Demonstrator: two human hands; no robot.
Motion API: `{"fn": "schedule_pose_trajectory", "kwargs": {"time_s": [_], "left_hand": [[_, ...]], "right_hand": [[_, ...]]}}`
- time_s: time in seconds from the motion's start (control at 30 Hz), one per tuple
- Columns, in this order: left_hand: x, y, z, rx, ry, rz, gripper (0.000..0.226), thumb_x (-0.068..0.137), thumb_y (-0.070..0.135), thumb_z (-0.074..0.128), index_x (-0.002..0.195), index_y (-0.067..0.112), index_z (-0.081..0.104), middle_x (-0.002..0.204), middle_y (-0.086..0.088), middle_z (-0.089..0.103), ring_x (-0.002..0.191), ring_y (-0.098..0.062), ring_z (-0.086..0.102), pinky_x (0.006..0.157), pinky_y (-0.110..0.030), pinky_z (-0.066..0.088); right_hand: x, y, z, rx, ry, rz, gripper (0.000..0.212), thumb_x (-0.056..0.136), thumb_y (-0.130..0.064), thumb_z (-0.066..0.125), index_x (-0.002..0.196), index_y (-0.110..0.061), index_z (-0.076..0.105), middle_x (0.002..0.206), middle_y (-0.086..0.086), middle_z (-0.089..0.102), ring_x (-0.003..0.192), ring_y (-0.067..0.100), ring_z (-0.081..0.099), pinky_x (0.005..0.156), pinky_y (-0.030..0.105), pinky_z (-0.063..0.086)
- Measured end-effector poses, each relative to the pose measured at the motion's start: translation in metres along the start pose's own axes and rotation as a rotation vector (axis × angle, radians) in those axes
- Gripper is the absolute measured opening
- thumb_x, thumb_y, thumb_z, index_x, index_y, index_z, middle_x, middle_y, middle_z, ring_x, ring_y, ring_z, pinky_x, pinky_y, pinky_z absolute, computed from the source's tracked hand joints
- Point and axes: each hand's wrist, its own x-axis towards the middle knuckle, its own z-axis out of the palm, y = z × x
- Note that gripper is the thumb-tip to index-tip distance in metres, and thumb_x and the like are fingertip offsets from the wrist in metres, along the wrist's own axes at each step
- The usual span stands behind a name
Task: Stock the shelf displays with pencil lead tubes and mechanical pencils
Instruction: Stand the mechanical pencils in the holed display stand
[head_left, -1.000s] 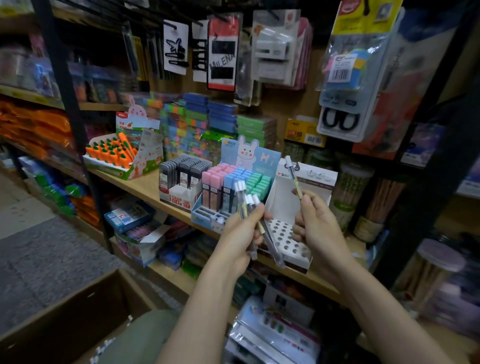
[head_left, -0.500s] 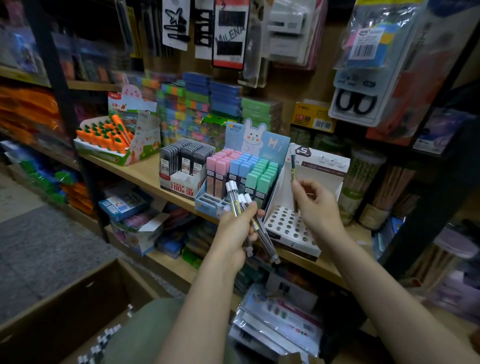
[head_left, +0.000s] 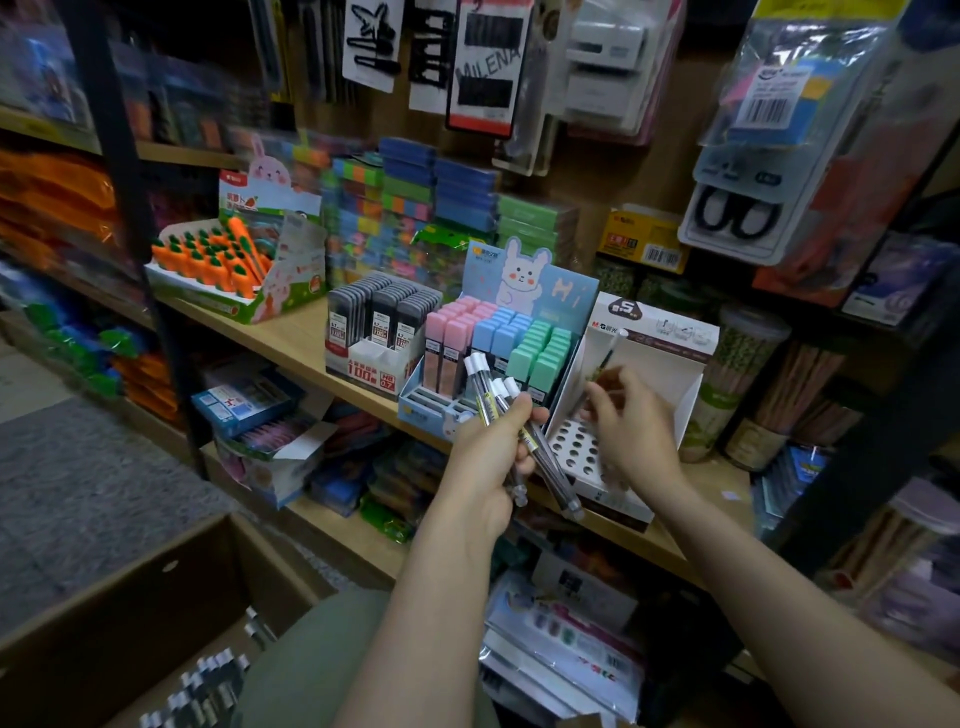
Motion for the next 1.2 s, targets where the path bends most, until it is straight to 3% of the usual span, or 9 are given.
{"fn": "schedule_pose_trajectory", "kwargs": {"time_s": [0.13, 0.23, 0.33, 0.57, 0.73, 0.83, 0.93, 1.07, 1.2], "left_hand": [[0.001, 0.003, -0.006, -0.040, 0.021, -0.021, 0.017, 0.093, 0.021, 0.064, 0.095, 0.005, 0.067, 0.080, -0.004, 0.066, 0.042, -0.004, 0.037, 0.036, -0.017, 0.030], [0.001, 0.004, -0.008, -0.070, 0.029, -0.025, 0.030, 0.093, 0.021, 0.064, 0.114, 0.000, 0.062, 0.074, 0.000, 0.070, 0.041, -0.003, 0.038, 0.034, -0.016, 0.030], [-0.001, 0.004, -0.008, -0.096, 0.026, -0.032, 0.036, 0.093, 0.019, 0.064, 0.121, -0.002, 0.057, 0.071, 0.001, 0.071, 0.041, -0.003, 0.038, 0.033, -0.016, 0.031], [-0.005, 0.003, -0.009, -0.090, 0.008, -0.034, 0.028, 0.092, 0.018, 0.065, 0.114, 0.001, 0.059, 0.077, -0.003, 0.072, 0.042, -0.003, 0.038, 0.035, -0.015, 0.031], [-0.007, 0.004, -0.012, -0.045, -0.031, -0.013, 0.016, 0.093, 0.019, 0.064, 0.103, 0.007, 0.063, 0.077, -0.001, 0.073, 0.041, -0.002, 0.037, 0.036, -0.015, 0.030], [-0.008, 0.006, -0.014, -0.022, -0.048, -0.011, 0.021, 0.093, 0.020, 0.064, 0.107, 0.005, 0.063, 0.077, 0.000, 0.073, 0.043, -0.003, 0.037, 0.037, -0.015, 0.030], [-0.009, 0.006, -0.013, -0.009, -0.056, -0.004, 0.017, 0.093, 0.020, 0.064, 0.104, 0.008, 0.064, 0.081, -0.001, 0.074, 0.043, -0.003, 0.037, 0.038, -0.014, 0.029], [-0.010, 0.005, -0.010, -0.015, -0.059, 0.013, 0.015, 0.094, 0.020, 0.063, 0.103, 0.008, 0.063, 0.079, 0.000, 0.074, 0.043, -0.003, 0.037, 0.038, -0.014, 0.029], [-0.008, 0.002, -0.008, -0.013, -0.044, 0.016, 0.008, 0.093, 0.020, 0.064, 0.094, 0.012, 0.064, 0.080, -0.001, 0.074, 0.043, -0.003, 0.036, 0.037, -0.015, 0.031]], "right_hand": [[0.003, -0.002, 0.001, -0.070, 0.028, -0.035, 0.005, 0.099, -0.025, 0.055, 0.095, -0.026, 0.058, 0.075, -0.010, 0.060, 0.065, 0.000, 0.055, 0.050, 0.011, 0.040], [0.012, -0.006, 0.004, -0.209, -0.020, -0.034, 0.014, 0.098, -0.022, 0.055, 0.090, -0.017, 0.065, 0.075, -0.003, 0.061, 0.060, -0.002, 0.049, 0.049, 0.014, 0.032], [0.017, -0.009, 0.008, -0.293, -0.074, 0.035, 0.019, 0.097, -0.021, 0.056, 0.091, -0.011, 0.070, 0.074, 0.006, 0.064, 0.060, 0.017, 0.058, 0.054, 0.024, 0.040], [0.012, -0.012, 0.008, -0.361, -0.122, 0.085, 0.017, 0.096, -0.021, 0.059, 0.096, -0.011, 0.072, 0.072, 0.007, 0.064, 0.055, 0.022, 0.063, 0.056, 0.033, 0.057], [0.003, -0.007, 0.005, -0.331, -0.114, 0.049, 0.017, 0.096, -0.025, 0.059, 0.100, -0.014, 0.070, 0.069, 0.001, 0.065, 0.043, 0.010, 0.062, 0.043, 0.020, 0.051], [0.004, 0.000, -0.008, -0.322, -0.091, 0.036, 0.028, 0.096, -0.028, 0.058, 0.117, -0.011, 0.066, 0.082, 0.006, 0.070, 0.055, 0.018, 0.066, 0.055, 0.033, 0.059], [0.008, 0.003, -0.016, -0.308, -0.103, 0.010, 0.027, 0.096, -0.030, 0.058, 0.116, -0.013, 0.066, 0.081, -0.003, 0.065, 0.054, 0.007, 0.062, 0.044, 0.018, 0.047], [0.002, 0.005, -0.009, -0.223, -0.185, 0.032, 0.028, 0.091, -0.031, 0.066, 0.115, -0.017, 0.063, 0.094, -0.003, 0.068, 0.082, 0.011, 0.064, 0.072, 0.026, 0.055], [-0.007, 0.009, 0.000, -0.128, -0.173, 0.018, 0.039, 0.086, -0.025, 0.073, 0.122, -0.018, 0.061, 0.094, -0.005, 0.070, 0.087, 0.010, 0.065, 0.081, 0.028, 0.055]]}}
